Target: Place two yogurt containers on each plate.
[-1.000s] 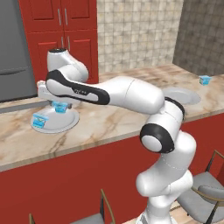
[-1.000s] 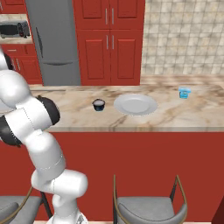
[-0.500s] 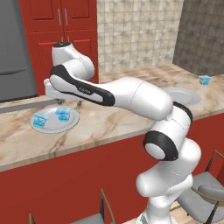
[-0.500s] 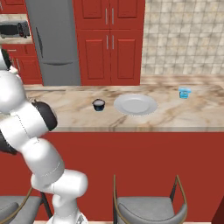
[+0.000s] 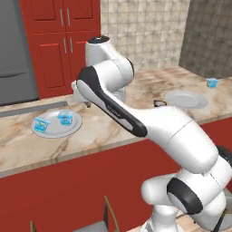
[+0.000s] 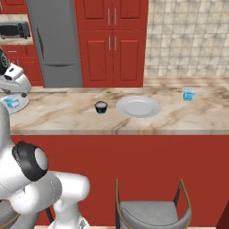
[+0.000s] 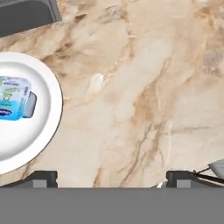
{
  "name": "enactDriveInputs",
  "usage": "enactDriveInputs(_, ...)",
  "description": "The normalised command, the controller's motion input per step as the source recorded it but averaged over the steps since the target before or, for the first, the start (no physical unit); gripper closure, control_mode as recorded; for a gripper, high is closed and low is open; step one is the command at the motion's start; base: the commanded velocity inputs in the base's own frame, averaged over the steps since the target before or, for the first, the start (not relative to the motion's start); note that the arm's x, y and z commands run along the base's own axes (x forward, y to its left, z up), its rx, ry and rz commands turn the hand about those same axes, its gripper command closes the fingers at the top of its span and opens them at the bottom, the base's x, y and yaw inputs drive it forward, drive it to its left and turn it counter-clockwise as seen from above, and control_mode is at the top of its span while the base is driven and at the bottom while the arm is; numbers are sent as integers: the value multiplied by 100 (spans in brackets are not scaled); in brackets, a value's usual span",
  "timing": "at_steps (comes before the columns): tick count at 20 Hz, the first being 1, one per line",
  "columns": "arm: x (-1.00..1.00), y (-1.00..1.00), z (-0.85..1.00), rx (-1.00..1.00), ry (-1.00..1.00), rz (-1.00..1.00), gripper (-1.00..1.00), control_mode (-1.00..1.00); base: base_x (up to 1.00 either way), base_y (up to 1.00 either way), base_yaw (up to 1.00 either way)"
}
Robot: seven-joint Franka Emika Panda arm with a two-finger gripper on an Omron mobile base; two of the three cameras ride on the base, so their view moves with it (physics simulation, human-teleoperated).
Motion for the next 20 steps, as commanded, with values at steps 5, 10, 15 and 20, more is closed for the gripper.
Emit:
enactDriveInputs(5, -34, -100, 39, 4, -5, 11, -100, -100, 0, 0, 0)
enactDriveInputs(10, 0, -100, 27, 9, 0, 2, -100, -100, 0, 0, 0)
enactDriveInputs(15, 12, -100, 5, 6, 10, 0, -100, -100, 0, 0, 0)
enactDriveInputs(20, 59, -100, -14, 0, 13, 0, -100, -100, 0, 0, 0)
